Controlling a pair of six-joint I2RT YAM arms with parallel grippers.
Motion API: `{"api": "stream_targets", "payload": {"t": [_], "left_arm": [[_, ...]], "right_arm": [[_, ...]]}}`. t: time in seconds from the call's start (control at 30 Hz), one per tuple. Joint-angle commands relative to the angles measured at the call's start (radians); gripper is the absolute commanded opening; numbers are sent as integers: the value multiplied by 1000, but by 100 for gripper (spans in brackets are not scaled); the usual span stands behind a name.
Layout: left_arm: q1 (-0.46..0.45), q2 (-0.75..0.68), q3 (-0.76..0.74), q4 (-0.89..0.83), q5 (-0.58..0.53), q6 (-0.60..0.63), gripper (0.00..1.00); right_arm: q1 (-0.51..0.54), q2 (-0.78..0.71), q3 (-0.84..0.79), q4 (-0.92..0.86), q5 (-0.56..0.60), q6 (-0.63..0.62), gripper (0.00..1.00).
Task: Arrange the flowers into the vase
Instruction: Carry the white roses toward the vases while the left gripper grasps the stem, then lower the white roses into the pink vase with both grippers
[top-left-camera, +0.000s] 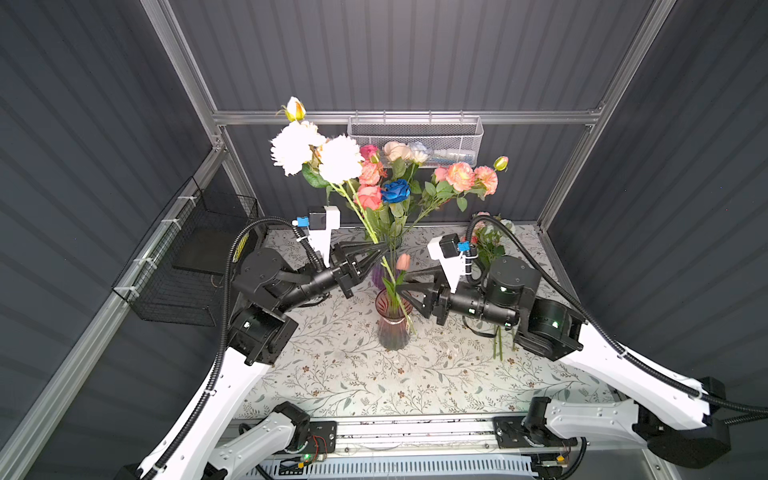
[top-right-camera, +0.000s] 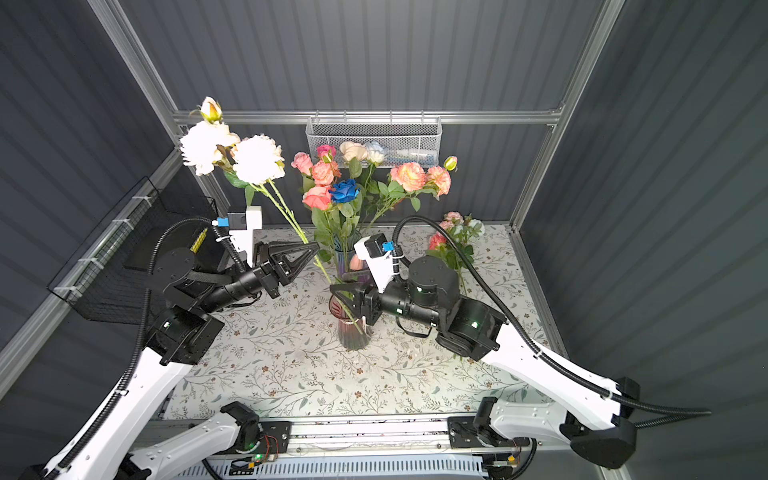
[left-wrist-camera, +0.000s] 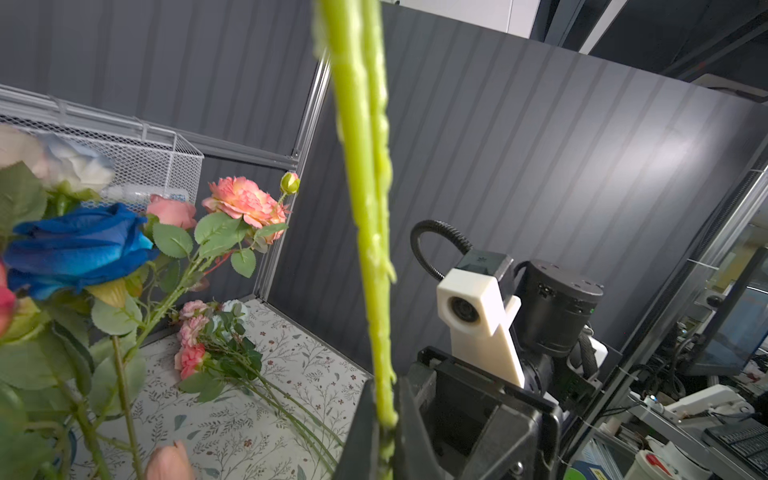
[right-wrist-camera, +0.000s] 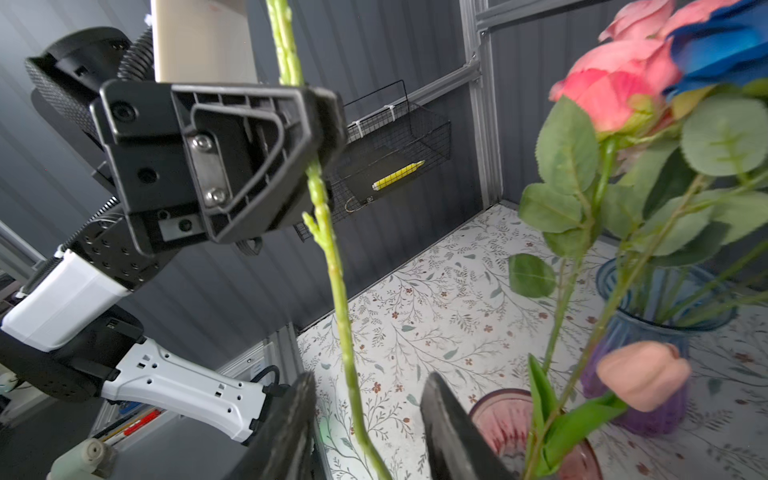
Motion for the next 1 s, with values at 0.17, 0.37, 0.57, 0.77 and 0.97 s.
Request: {"api": "stream_targets", "payload": {"t": [0.17, 0.37, 0.57, 0.77, 0.97], "left_arm": [[0, -31, 105, -178, -134, 247, 0], [0, 6, 61, -137, -183, 300, 0], [1, 46, -18, -66, -209, 301, 0], [0, 50, -101, -84, -281, 309, 0], [1, 28, -215, -80, -359, 242, 1]], "right_arm": [[2, -121, -24, -48, 149, -67, 49], [2, -154, -34, -64, 176, -73, 50], [2, -172, -49, -74, 186, -70, 50], [2, -189, -68, -81, 201, -64, 51], [2, -184, -83, -72, 217, -63, 54]]}}
